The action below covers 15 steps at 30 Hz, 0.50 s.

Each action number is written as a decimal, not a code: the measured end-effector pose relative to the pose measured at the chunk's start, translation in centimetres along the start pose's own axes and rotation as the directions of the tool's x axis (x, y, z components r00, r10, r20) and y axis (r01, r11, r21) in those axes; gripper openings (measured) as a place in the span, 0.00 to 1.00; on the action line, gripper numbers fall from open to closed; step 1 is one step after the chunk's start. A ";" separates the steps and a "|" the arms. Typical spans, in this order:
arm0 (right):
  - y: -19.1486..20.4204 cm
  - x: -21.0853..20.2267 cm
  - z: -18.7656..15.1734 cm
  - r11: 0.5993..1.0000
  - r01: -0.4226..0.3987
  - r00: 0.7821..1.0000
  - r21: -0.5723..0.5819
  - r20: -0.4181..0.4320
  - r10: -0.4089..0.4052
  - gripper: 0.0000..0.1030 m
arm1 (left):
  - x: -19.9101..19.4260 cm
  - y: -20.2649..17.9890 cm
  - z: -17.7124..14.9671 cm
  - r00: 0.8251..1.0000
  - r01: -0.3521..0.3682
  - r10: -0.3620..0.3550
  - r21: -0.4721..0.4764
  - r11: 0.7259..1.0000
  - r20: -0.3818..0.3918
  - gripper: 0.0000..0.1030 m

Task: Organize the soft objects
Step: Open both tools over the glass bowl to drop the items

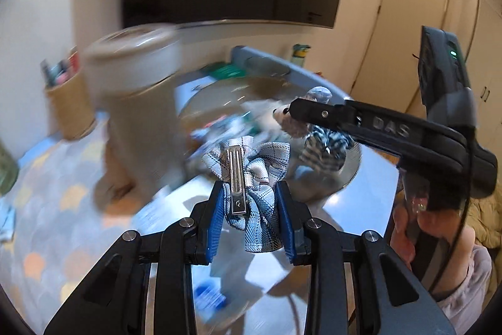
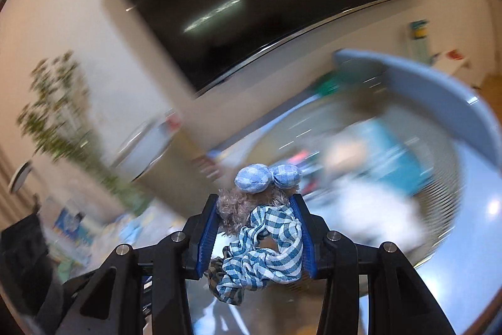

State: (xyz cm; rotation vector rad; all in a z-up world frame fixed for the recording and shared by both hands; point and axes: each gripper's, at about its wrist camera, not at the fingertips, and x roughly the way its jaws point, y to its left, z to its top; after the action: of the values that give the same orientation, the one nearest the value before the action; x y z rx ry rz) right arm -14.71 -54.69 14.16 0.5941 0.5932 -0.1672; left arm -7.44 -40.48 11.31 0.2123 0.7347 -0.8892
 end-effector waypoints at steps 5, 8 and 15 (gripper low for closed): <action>-4.1 -0.5 4.6 0.992 0.120 0.992 0.025 0.025 -0.121 0.43 | 3.2 -2.4 3.7 0.999 -0.027 0.027 0.005 1.000 0.047 0.29; -5.4 0.2 6.4 0.984 0.178 0.984 0.012 0.015 -0.178 0.43 | 5.0 -3.5 5.1 0.998 -0.042 0.042 -0.005 0.999 0.051 0.30; -7.2 2.5 7.7 0.965 0.258 0.965 -0.047 -0.042 -0.259 0.91 | 8.0 -4.2 6.3 0.996 -0.084 0.084 -0.003 0.996 0.017 0.92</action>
State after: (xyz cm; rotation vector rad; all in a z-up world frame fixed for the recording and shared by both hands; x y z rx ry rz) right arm -11.23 -64.99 14.40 0.4805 0.7188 -0.3867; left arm -4.24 -51.06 11.20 0.2316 0.7058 -0.8090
